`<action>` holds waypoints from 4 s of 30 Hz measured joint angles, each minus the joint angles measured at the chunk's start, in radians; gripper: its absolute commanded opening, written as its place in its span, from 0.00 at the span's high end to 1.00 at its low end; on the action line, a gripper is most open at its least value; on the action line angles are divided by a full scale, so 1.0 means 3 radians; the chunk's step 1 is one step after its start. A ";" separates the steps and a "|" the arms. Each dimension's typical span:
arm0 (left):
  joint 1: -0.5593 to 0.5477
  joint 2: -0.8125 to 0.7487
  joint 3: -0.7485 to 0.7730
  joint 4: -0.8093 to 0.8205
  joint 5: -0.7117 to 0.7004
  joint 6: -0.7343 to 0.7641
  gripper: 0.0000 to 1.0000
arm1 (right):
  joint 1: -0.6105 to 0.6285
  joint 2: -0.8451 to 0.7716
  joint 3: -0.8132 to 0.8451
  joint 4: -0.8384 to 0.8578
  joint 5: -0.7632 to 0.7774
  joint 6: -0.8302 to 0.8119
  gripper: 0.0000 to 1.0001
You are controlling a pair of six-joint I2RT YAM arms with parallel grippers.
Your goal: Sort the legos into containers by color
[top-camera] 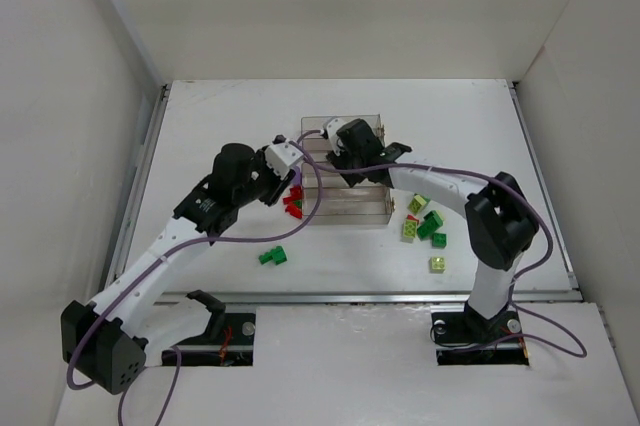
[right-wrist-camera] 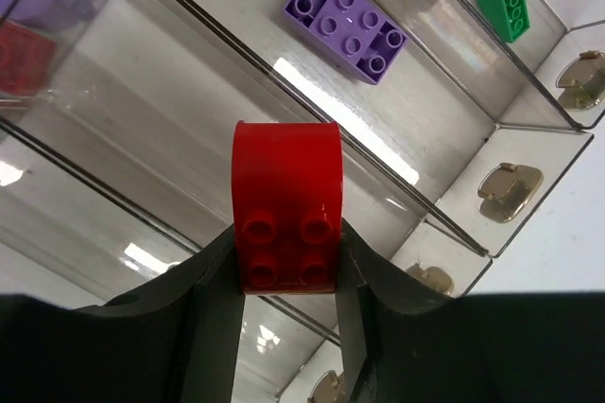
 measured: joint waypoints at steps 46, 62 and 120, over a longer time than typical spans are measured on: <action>-0.0183 0.0664 0.1083 0.2233 -0.0114 -0.2239 1.00 | 0.0031 -0.1612 -0.0392 0.2112 -0.1099 0.2291 0.20; -0.0209 0.0615 0.1083 0.2029 -0.0039 -0.2430 1.00 | 0.0075 -0.1471 -0.0327 0.2118 -0.0599 0.2383 0.26; 0.0112 0.1972 0.1155 0.1233 0.0507 -0.1209 1.00 | -0.0292 -0.0432 -0.0476 0.0290 -0.0292 0.2265 0.04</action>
